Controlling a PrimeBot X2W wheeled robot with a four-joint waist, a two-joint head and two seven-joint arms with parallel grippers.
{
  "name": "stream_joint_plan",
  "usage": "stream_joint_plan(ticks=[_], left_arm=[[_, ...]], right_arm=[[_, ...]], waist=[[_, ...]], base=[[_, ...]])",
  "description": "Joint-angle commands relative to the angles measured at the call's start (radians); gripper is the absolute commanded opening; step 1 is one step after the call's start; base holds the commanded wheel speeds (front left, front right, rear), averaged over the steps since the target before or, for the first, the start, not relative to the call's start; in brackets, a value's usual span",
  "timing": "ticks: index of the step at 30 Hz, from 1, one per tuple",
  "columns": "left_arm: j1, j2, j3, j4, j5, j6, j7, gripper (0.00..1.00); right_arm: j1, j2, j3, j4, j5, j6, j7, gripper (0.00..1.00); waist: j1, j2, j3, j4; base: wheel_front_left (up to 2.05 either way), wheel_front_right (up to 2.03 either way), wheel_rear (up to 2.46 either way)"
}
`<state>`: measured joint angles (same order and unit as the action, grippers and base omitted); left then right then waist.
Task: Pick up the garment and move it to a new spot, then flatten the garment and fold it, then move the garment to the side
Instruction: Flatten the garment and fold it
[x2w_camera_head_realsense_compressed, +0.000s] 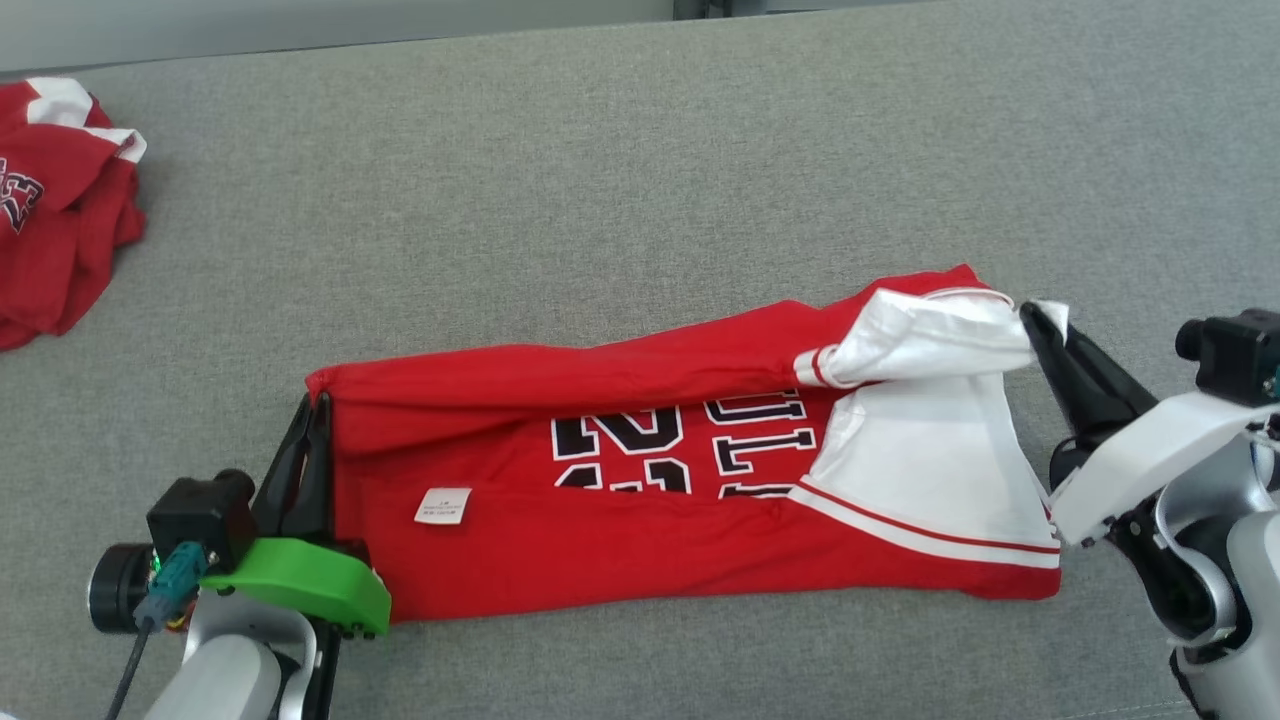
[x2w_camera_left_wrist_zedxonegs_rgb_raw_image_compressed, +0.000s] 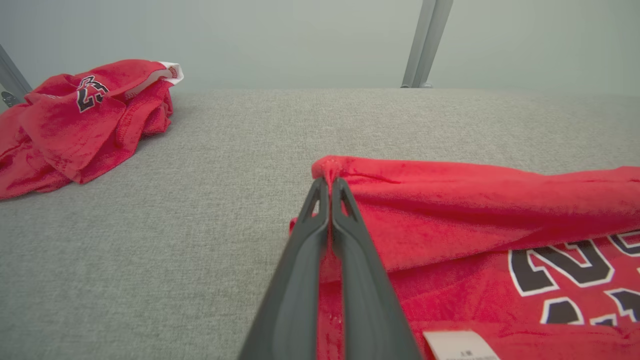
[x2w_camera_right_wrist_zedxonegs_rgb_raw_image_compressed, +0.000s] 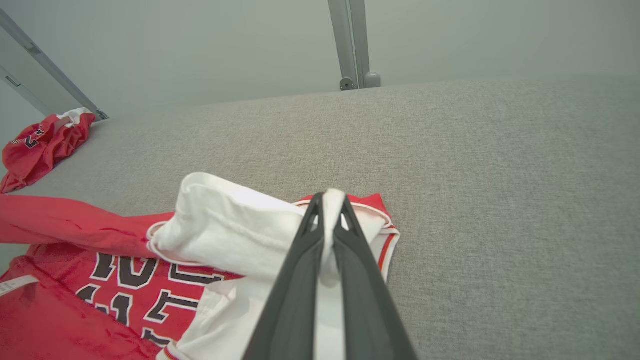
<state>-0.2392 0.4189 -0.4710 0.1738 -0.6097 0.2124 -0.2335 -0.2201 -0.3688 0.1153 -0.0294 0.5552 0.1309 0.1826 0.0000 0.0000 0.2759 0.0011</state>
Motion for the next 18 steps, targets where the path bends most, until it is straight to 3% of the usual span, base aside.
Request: stream_joint_plan(ticks=[1, 9, 10, 11, 12, 13, 14, 18], left_arm=[[0.032, 0.005, 0.002, -0.002, -0.004, 0.01, 0.003, 0.0], [0.094, -0.013, -0.006, 0.035, -0.032, 0.013, 0.0, 0.0], [0.098, -0.018, -0.003, 0.038, -0.038, 0.01, -0.004, 0.33], [0.105, -0.022, 0.002, 0.038, -0.041, 0.01, -0.009, 0.84], [0.114, -0.024, 0.008, 0.037, -0.045, 0.009, -0.014, 1.0], [0.126, -0.028, 0.014, 0.032, -0.049, 0.008, -0.016, 1.0], [0.14, -0.032, 0.02, 0.023, -0.049, 0.006, -0.022, 1.0], [0.204, -0.048, 0.041, -0.043, -0.041, 0.004, -0.03, 1.0]], right_arm=[[0.032, 0.018, -0.014, -0.019, -0.009, 0.0, 0.005, 0.0], [0.109, 0.087, -0.023, 0.002, -0.063, 0.0, -0.016, 0.0], [0.115, 0.091, -0.024, 0.01, -0.072, 0.0, -0.026, 0.22], [0.122, 0.094, -0.027, 0.017, -0.079, 0.0, -0.036, 0.41], [0.131, 0.098, -0.031, 0.023, -0.083, 0.0, -0.045, 0.51], [0.141, 0.103, -0.04, 0.027, -0.085, 0.0, -0.054, 0.86], [0.152, 0.108, -0.051, 0.03, -0.085, 0.0, -0.064, 1.0], [0.205, 0.121, -0.09, 0.04, -0.077, 0.0, -0.093, 1.0]], waist=[[0.0, 0.0, -0.021, -0.018], [0.0, 0.0, -0.032, -0.024], [0.0, 0.0, -0.035, -0.023], [0.0, 0.0, -0.037, -0.022], [0.0, 0.0, -0.04, -0.02], [0.0, 0.0, -0.043, -0.018], [0.0, 0.0, -0.046, -0.017], [0.0, 0.0, -0.06, -0.012]], base=[[0.0, 0.0, 0.0], [0.0, 0.0, 0.0], [0.0, 0.0, 0.0], [0.0, 0.0, 0.0], [0.0, 0.0, 0.0], [0.0, 0.0, 0.0], [0.0, 0.0, 0.0], [0.0, 0.0, 0.0]])
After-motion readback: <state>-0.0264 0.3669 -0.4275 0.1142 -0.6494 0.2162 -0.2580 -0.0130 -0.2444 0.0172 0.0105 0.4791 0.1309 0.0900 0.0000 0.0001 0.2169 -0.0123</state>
